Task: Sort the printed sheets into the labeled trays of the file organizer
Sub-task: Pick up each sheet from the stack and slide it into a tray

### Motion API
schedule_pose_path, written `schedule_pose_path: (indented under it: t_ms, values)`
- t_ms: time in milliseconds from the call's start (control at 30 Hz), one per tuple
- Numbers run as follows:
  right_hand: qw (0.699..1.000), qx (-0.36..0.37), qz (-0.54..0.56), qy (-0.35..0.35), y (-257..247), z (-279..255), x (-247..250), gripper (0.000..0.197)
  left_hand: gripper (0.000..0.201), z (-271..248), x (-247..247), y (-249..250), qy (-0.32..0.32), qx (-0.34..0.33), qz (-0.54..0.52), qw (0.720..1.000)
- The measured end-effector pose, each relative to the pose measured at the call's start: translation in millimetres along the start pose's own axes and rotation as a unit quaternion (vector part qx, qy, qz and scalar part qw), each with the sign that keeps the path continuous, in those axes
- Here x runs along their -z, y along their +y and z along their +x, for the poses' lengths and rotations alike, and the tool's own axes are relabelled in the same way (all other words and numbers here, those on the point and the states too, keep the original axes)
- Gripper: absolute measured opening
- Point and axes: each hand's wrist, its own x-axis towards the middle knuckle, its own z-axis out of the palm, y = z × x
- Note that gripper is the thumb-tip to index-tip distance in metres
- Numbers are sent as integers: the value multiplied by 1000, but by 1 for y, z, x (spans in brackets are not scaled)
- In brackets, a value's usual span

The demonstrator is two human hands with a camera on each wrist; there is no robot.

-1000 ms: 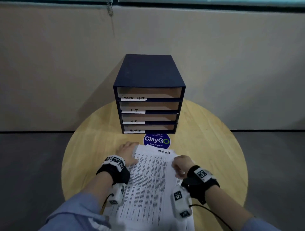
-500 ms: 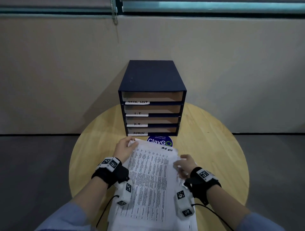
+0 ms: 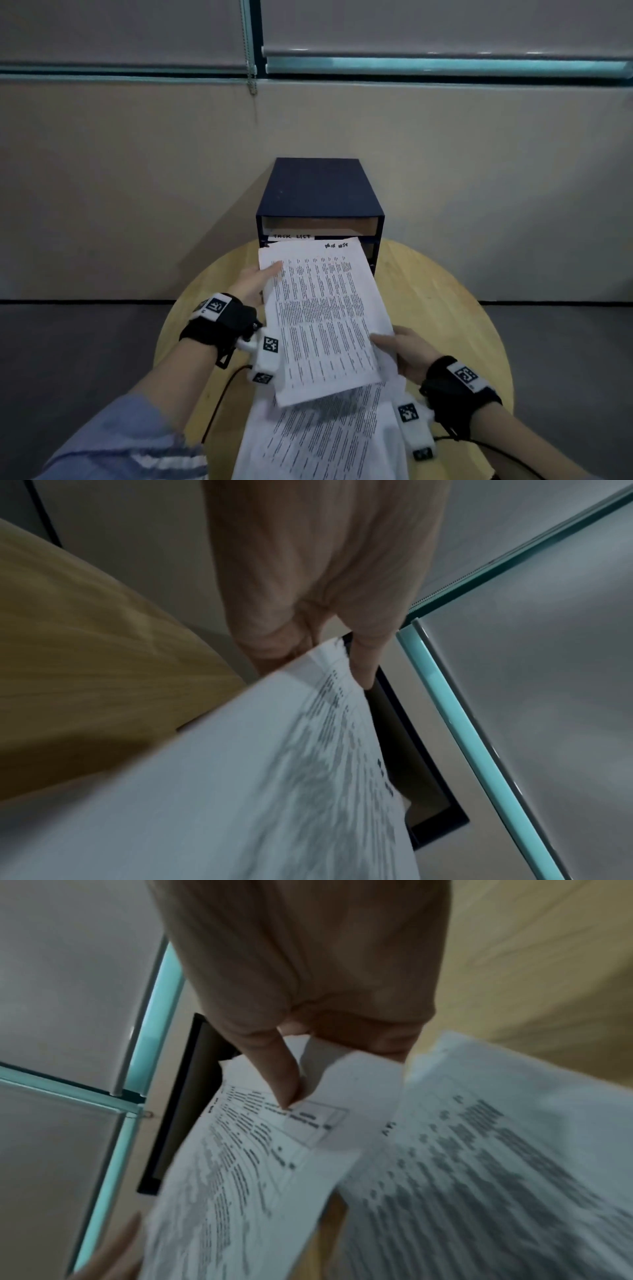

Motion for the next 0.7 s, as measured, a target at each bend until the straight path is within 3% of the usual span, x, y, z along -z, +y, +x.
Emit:
schedule_pose_path:
  t_ms: [167,367,500,600,700]
  values:
    - [999,-4,-2,34,-39,19,0,37,29,-13,2,-12,-41,-14,59,997]
    - [996,23,3,85,-105,39,-8,32,29,-24,5,-14,-124,3,72,990]
    - [997,13,-32,69,-126,40,-12,11,27,-11,3,-8,-71,-14,33,997]
    - [995,-32,-83,48,-124,45,-11,12,24,4,-6,-5,-28,-34,-13,999]
    - [998,-24,-7,53,-127,72,-5,11,25,19,-18,3,-6,-52,-39,998]
